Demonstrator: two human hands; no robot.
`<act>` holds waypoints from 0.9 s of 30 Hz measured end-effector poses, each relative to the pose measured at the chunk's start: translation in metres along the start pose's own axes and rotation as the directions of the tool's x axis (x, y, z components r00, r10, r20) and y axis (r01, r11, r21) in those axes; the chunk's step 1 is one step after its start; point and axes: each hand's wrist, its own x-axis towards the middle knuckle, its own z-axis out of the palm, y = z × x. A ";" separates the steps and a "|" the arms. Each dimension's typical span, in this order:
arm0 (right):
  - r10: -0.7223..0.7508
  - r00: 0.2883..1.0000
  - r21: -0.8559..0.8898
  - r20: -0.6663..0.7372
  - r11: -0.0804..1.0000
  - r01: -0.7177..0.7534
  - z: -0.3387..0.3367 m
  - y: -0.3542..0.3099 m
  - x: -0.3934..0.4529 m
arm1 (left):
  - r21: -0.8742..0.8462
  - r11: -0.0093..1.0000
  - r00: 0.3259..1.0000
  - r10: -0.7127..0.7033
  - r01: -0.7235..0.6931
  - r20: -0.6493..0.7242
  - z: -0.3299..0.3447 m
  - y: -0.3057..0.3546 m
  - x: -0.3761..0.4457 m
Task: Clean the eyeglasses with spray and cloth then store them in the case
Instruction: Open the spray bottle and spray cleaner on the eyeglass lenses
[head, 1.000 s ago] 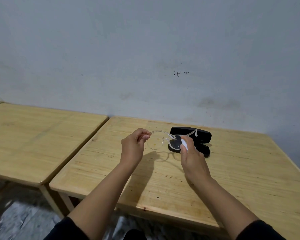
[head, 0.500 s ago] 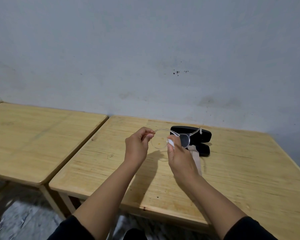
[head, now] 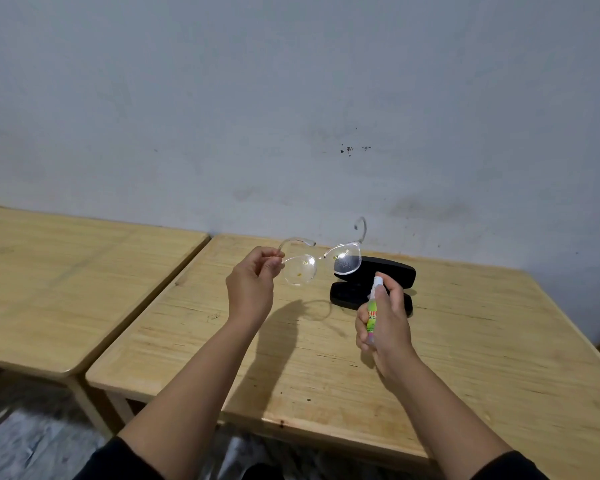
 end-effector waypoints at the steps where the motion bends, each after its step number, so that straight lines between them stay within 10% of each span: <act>1: 0.010 1.000 0.032 0.025 0.999 -0.011 0.001 -0.002 0.001 | -0.006 1.000 1.000 0.000 0.000 -0.001 0.001 0.001 0.000; 18: 0.126 0.945 0.178 0.301 0.966 -0.186 0.034 -0.002 -0.006 | -0.087 0.996 0.999 -0.001 0.004 0.041 0.024 0.012 -0.008; 27: 0.088 0.983 -0.012 0.160 0.996 -0.087 0.029 0.003 -0.002 | -0.069 0.998 0.999 -0.009 0.011 0.035 0.022 0.015 -0.007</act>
